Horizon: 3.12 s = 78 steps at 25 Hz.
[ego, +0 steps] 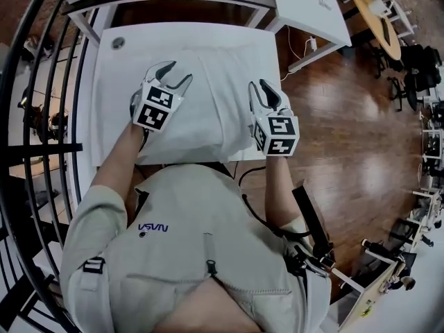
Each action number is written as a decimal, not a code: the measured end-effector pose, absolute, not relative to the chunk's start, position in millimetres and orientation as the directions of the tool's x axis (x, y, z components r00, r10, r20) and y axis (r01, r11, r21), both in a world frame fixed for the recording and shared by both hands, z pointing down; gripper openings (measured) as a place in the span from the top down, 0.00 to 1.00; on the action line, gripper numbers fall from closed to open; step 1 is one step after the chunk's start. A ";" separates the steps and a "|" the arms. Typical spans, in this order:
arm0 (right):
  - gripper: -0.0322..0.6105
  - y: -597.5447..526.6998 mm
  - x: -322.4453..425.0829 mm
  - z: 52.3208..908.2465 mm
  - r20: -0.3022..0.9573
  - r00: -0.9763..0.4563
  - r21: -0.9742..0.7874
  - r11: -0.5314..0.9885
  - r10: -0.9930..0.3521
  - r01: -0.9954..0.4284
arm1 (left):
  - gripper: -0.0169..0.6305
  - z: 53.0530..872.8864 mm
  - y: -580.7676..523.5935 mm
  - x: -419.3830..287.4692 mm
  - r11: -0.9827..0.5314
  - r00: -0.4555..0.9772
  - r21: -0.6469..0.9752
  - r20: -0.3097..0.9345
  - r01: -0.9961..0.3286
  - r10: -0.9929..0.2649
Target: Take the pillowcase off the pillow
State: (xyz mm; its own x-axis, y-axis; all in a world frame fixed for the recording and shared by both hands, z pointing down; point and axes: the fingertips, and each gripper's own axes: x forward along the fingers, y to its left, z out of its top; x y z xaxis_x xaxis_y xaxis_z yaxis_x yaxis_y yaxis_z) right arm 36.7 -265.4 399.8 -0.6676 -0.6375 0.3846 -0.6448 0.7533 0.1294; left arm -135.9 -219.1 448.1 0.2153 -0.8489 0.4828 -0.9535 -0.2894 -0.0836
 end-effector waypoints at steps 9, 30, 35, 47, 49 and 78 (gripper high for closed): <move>0.74 -354.2 -40.9 434.5 0.518 -0.697 0.159 0.856 -0.496 -0.491 | 0.61 486.0 -271.1 -155.9 -0.204 0.136 -0.059 0.563 -0.977 -0.815; 0.92 -409.1 -42.2 474.9 0.664 -0.516 0.175 0.784 -0.540 -0.595 | 0.95 425.3 -201.1 -150.7 -0.204 0.135 -0.102 0.463 -0.974 -0.876; 0.92 -442.3 5.7 457.4 0.602 -0.446 0.180 0.657 -0.662 -0.732 | 0.95 426.0 -190.1 -165.5 -0.147 0.119 -0.033 0.421 -0.989 -0.899; 0.80 -433.3 28.2 500.2 0.609 -0.518 0.063 0.688 -0.600 -0.723 | 0.91 486.8 -216.7 -146.6 -0.248 0.142 -0.158 0.491 -0.956 -0.859; 0.75 -421.3 24.5 478.9 0.570 -0.561 0.058 0.710 -0.601 -0.702 | 0.85 472.0 -217.7 -145.2 -0.255 0.153 -0.165 0.466 -0.953 -0.872; 0.89 -154.4 93.1 555.4 0.614 -0.464 0.127 0.660 -0.639 -0.740 | 0.93 512.7 -131.6 -36.5 -0.526 0.294 -0.263 0.594 -0.809 -0.749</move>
State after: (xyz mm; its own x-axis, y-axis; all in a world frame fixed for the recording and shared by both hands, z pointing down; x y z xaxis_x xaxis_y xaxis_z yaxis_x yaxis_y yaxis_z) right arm 93.1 -154.4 555.4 -0.4641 -0.6386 0.6139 -0.7404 0.6601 0.1269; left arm -36.5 -131.6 512.7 0.2939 -0.7490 0.5938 -0.8087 -0.5261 -0.2633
